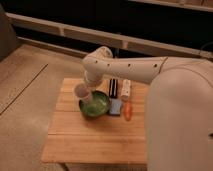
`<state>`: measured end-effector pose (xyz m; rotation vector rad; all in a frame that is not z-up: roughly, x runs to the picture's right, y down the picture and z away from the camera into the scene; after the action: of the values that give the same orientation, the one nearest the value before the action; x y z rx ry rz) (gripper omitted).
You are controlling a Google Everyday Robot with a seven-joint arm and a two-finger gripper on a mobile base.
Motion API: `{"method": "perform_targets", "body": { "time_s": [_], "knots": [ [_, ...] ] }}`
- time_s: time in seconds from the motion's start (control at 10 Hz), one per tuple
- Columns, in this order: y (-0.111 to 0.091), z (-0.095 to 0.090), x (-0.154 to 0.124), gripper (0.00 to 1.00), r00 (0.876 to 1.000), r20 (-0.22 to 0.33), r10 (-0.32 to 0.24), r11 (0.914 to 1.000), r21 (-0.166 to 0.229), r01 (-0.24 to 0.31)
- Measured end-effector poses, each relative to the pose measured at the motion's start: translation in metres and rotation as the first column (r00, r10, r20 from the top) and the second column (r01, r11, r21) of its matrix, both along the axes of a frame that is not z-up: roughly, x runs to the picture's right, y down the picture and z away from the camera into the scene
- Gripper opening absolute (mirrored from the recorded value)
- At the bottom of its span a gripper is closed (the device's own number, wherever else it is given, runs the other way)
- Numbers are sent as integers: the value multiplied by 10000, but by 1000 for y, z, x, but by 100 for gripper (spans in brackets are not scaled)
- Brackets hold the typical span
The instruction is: Place the ceramic cup in the ceramic bowl
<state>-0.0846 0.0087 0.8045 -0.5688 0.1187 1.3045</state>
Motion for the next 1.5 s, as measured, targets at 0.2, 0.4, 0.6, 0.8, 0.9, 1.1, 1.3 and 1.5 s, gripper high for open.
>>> {"method": "perform_targets", "body": {
  "time_s": [0.2, 0.4, 0.6, 0.8, 0.9, 1.1, 1.3, 1.5],
  "knots": [
    [19, 12, 4, 0, 9996, -42, 270, 9982, -543, -272],
    [28, 20, 10, 0, 9985, -104, 531, 9957, -756, -538],
    [34, 28, 18, 0, 9969, -180, 765, 9932, -868, -778],
    [44, 41, 25, 5, 9934, -167, 1134, 9877, -1061, -1145],
    [51, 50, 25, 17, 9922, -141, 1236, 9852, -1183, -1244],
    [55, 57, 26, 37, 9922, -114, 1245, 9848, -1209, -1249],
    [56, 61, 29, 57, 9936, -193, 1115, 9866, -1177, -1130],
    [52, 60, 26, 73, 9950, -163, 982, 9897, -1029, -993]
  ]
}}
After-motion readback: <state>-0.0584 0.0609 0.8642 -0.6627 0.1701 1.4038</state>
